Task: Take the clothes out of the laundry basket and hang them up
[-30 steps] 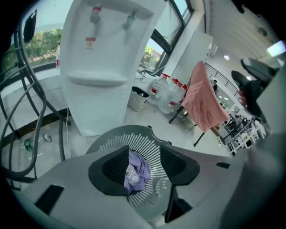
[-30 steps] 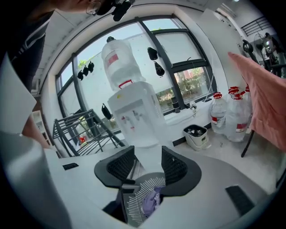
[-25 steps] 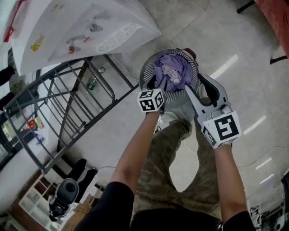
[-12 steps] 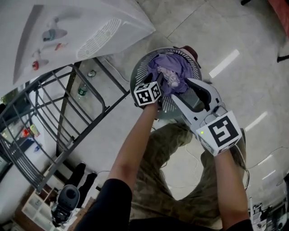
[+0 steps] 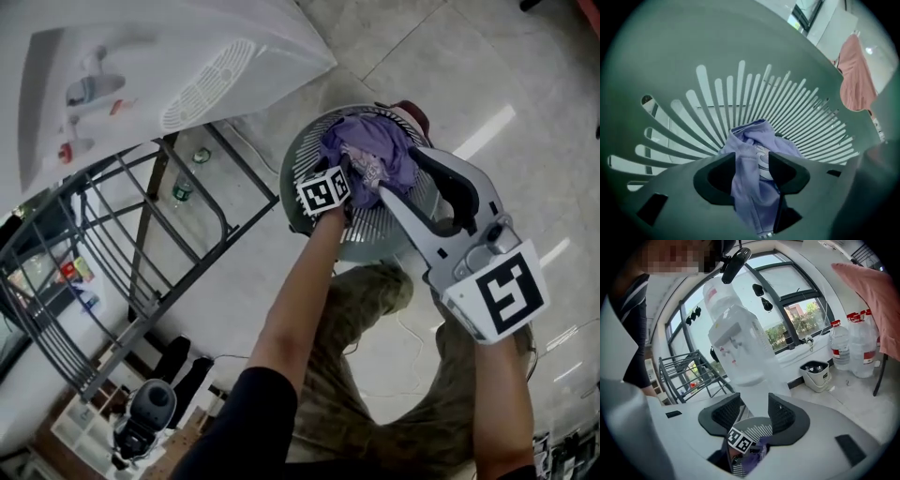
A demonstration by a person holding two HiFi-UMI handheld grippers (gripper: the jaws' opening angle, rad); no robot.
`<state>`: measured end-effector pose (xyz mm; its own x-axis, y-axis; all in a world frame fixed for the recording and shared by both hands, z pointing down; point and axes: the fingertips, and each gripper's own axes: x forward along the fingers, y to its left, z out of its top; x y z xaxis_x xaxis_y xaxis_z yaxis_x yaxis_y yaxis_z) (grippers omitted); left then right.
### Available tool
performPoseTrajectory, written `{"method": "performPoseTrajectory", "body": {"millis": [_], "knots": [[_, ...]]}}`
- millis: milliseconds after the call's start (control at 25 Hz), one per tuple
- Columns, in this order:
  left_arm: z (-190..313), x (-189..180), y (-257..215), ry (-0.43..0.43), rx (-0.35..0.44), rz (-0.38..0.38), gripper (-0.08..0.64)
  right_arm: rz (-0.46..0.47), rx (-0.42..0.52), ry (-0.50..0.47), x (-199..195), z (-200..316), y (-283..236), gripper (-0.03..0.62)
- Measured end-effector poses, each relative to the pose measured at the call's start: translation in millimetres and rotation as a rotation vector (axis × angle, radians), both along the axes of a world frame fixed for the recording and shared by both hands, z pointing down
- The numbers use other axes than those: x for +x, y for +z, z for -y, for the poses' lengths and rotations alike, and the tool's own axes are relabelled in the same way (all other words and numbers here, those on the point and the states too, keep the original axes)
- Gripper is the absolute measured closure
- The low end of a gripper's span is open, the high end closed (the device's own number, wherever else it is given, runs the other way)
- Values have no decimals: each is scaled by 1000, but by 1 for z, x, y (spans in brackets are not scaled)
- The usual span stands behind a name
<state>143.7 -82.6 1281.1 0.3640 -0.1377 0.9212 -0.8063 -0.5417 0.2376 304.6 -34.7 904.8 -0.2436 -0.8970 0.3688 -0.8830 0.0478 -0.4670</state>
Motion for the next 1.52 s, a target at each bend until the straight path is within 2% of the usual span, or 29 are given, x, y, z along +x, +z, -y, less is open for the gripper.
{"method": "performPoseTrajectory", "body": {"millis": [160,240,360,480,600,800,920,1040,1160,1320,1520], "knots": [[1,-8,12,12,-17,66,365,-12,31,10,19,-3,0,419],[-4,-9,14,51,-46,85,446,-12,43,4,23,-6,-2,419],[-6,-13,11,124,-43,120,516,24,43,1,23,-11,-5,419],[-6,-12,-5,108,-31,102,532,7,71,-17,24,-17,-8,419],[-11,-11,-30,116,-26,83,535,12,44,-11,22,-30,2,419],[-28,-6,-91,195,12,61,535,69,-18,74,21,-67,15,420],[-44,-2,-134,220,25,15,535,67,-31,172,29,-87,-5,420],[-70,0,-174,314,29,-3,535,49,-63,233,35,-104,-26,422],[-90,3,-220,371,28,-32,537,58,-86,223,29,-112,-43,420],[-120,16,-279,391,16,-83,538,1,-117,146,25,-119,-66,420],[-135,23,-356,402,16,-136,538,-25,-46,205,41,-116,-126,420]]}}
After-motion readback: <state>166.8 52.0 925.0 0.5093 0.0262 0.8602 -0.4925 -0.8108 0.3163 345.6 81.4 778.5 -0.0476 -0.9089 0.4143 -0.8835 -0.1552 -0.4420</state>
